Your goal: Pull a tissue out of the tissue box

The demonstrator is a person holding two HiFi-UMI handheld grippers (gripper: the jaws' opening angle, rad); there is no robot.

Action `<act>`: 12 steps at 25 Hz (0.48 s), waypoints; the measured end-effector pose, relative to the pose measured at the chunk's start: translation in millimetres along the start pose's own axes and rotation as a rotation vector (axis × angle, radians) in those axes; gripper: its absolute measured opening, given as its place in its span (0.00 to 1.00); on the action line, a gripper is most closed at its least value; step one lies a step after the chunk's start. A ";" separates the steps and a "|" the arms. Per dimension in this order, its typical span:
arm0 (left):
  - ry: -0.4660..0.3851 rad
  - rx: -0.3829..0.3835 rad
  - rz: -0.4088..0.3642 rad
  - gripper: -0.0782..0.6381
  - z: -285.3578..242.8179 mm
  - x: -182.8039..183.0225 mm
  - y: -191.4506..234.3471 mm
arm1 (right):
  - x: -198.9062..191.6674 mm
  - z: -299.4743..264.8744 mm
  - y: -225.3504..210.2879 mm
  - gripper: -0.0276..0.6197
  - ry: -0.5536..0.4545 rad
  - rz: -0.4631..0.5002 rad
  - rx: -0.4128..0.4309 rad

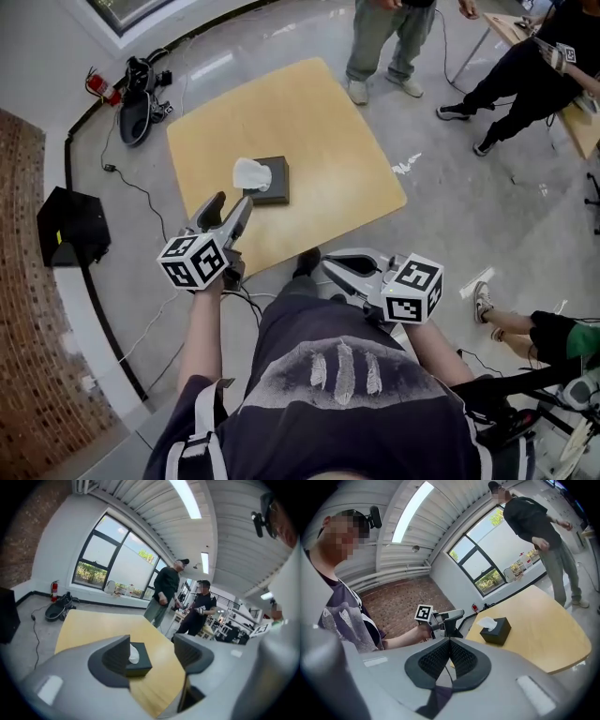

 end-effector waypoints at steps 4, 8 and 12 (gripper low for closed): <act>0.095 0.011 0.092 0.54 -41.2 -11.3 39.2 | 14.0 -20.9 -19.1 0.04 0.058 -0.033 -0.027; 0.179 0.000 0.140 0.54 -80.8 -27.1 62.7 | 25.1 -39.4 -42.0 0.04 0.093 -0.063 -0.032; 0.236 0.008 0.158 0.53 -103.0 -44.0 80.8 | 27.7 -55.8 -58.6 0.04 0.117 -0.079 -0.027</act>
Point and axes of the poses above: the fingertips, and each gripper's own axes: z backward along the fingers, y to its left, x out of its top, the point moved 2 cm from there along z, backward along the fingers, and after that the axes turned 6 degrees about x, right-handed, at the moved point
